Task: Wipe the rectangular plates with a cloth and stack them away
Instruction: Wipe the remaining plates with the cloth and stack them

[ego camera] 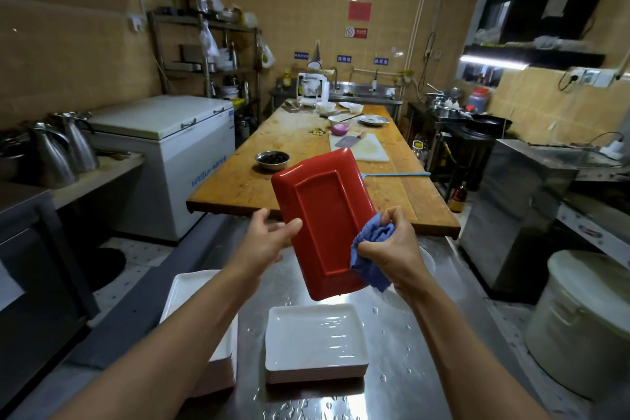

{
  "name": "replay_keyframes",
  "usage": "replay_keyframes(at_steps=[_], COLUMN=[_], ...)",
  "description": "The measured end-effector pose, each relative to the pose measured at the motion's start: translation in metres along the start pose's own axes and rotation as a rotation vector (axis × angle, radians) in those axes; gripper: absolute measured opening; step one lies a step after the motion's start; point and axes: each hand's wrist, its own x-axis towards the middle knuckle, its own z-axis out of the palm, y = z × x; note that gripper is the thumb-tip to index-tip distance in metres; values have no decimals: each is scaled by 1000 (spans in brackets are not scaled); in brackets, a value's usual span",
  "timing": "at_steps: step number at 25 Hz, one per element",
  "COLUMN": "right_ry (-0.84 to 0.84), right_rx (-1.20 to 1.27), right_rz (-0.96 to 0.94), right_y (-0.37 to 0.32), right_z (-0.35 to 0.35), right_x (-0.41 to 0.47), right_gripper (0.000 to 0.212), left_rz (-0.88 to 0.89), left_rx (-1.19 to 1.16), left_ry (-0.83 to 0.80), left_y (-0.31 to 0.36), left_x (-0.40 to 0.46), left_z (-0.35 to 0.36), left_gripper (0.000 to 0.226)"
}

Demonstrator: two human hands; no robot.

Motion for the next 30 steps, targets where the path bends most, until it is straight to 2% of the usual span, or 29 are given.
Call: replay_keyframes(at_steps=[1,3,4,6,8,10,12,17,21,24,27,30], right_ry=[-13,-41,-63,-127,-200,-245,-259,-303,-216,-194,-151,-140], right_rx=[-10,-37,-56,-93,-119,-137,-171,-290,-500,-628,-720,-633], right_rz=[-8,1,9,16,26,34,21,-106,-308,-434,-397,-241], right_y=[0,-3,-4,-8,-12,-14,-16,-23,-37,-38,-22,-6], right_z=[-2,-6,-8,-13,-18,-22,-23,-8,20,25,9,1], right_x=[2,4,5,6,7,8,8,11,22,26,23,22], right_gripper=[44,41,41,41,40,40,40,37,31,29,27,25], left_rz=[96,296,374,438,389,310,255,204,185,99,-11,-128], left_rx=[121,432,580,729,677,555,452,249,162,39,-52,-140], left_ry=[82,200,209,115,-49,-194,-254,-187,-114,-54,9,60], left_y=[11,37,50,70,79,78,72,57,45,40,31,20], left_x=[3,13,18,28,35,36,35,26,18,13,12,11], left_z=[-5,-12,-13,-14,-13,-14,-15,-19,-13,-20,-35,-38], left_gripper=[89,103,103,96,80,53,35,24,21,22,22,22])
